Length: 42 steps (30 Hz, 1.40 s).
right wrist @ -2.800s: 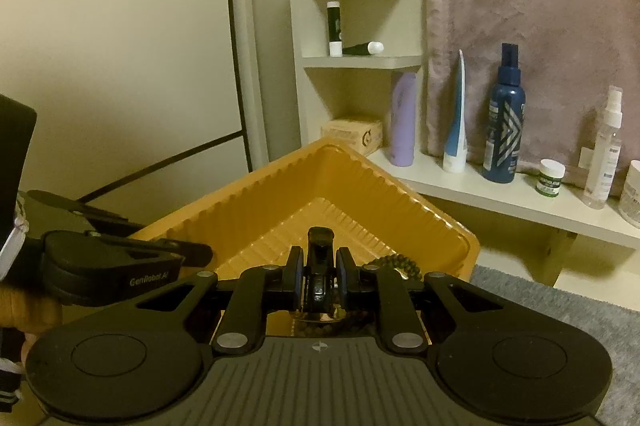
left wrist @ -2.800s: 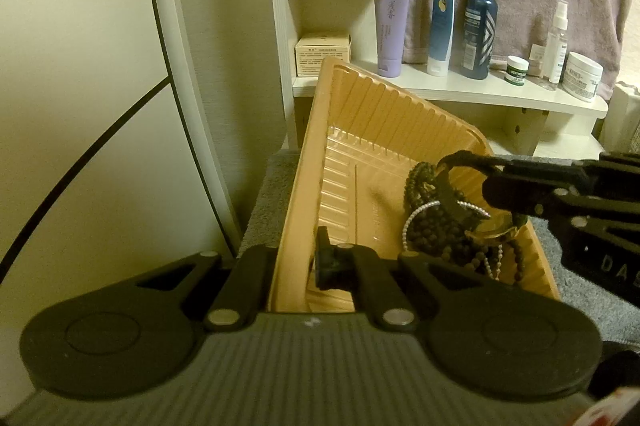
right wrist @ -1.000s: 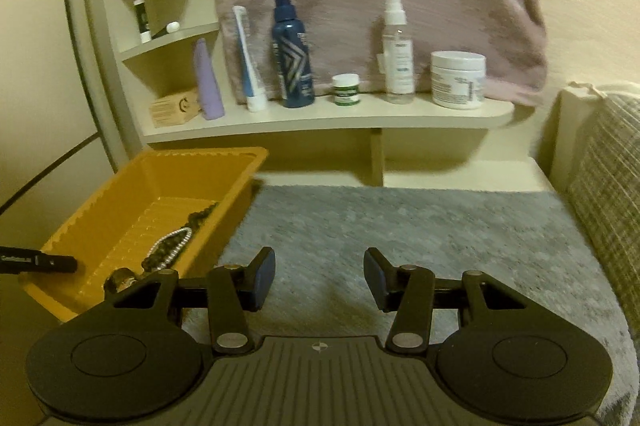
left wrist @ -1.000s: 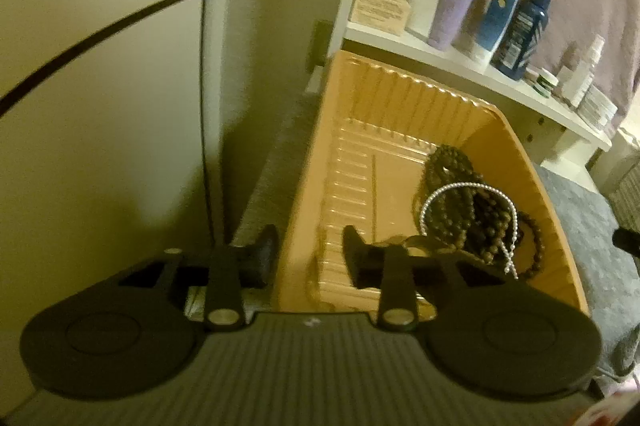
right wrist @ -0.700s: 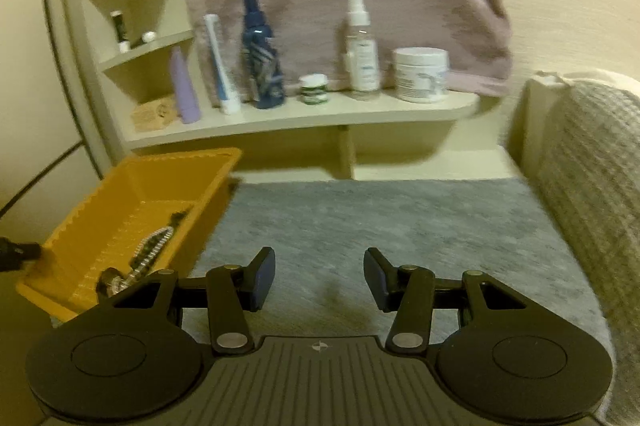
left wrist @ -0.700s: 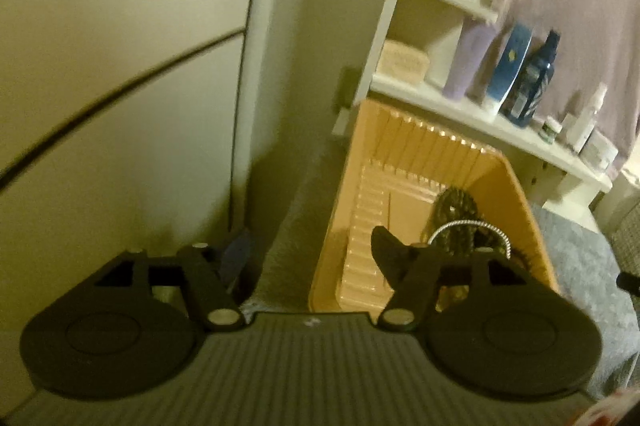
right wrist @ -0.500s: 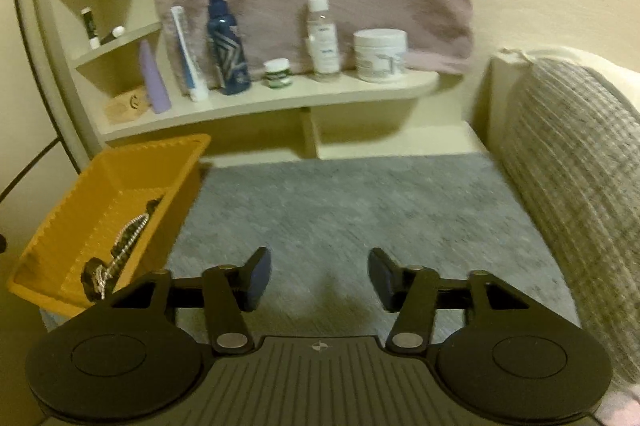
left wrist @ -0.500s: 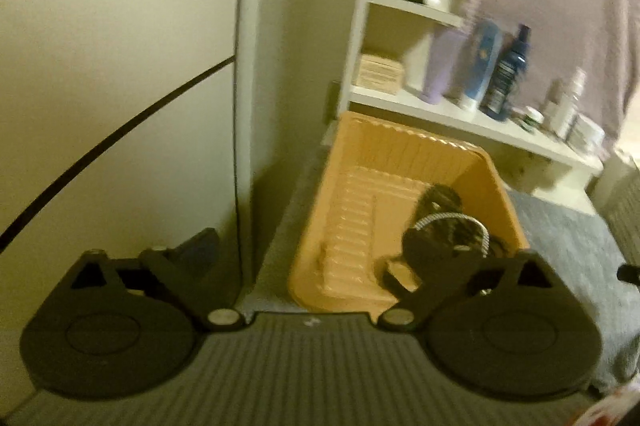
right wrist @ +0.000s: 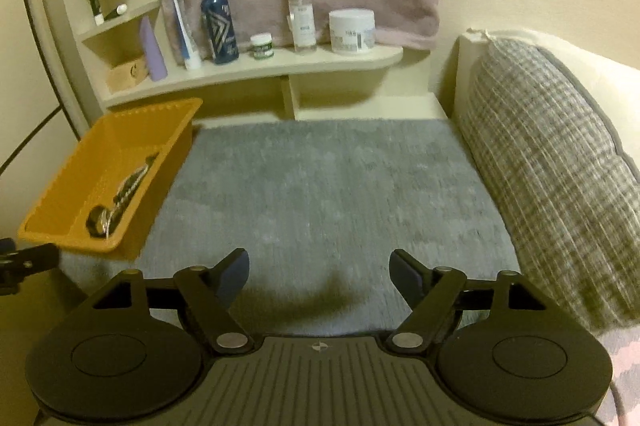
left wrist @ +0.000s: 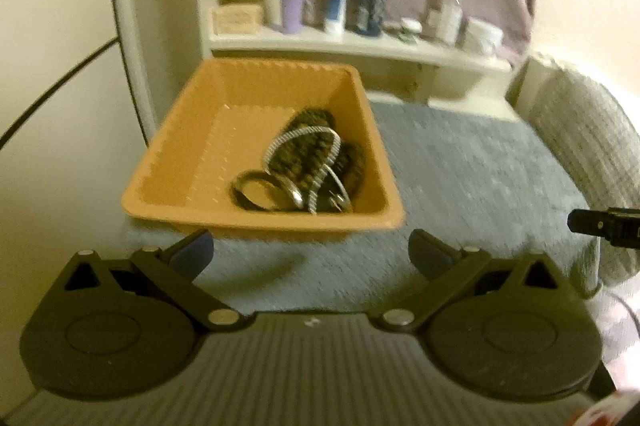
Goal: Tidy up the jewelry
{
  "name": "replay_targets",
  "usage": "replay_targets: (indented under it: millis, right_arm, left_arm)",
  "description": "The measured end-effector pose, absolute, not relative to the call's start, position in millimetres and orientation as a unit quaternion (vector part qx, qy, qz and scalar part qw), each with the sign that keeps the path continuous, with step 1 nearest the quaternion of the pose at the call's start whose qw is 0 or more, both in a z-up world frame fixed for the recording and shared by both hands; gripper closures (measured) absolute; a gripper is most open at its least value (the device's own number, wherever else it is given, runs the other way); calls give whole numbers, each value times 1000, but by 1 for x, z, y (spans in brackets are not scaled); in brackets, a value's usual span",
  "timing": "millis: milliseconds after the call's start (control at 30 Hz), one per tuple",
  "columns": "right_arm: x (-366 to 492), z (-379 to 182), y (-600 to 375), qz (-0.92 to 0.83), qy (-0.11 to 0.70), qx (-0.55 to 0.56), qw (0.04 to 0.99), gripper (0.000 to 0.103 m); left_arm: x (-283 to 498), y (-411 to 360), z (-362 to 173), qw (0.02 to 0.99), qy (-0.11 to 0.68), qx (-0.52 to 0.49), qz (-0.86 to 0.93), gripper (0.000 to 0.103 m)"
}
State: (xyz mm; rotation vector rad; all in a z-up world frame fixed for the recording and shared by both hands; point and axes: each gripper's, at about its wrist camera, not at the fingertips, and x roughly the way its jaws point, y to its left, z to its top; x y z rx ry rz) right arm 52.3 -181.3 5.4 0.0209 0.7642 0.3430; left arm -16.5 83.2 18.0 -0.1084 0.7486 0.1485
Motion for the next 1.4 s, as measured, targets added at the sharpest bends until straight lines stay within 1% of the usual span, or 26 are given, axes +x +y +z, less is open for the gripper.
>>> replay_targets:
  millis: [200, 600, 1400]
  right_arm:
    - [41, -9, -194, 156, 390, 31, 907, 26]
    - [33, -20, -190, 167, 401, 20, 900, 26]
    - [29, -27, -184, 174, 410, 14, 895, 26]
  left_arm:
    - [-11, 54, 2, 917, 393, -43, 59, 1]
    - [-10, 20, -5, 914, 403, -10, 47, 1]
    - [-14, 18, -7, 916, 397, -22, 52, 1]
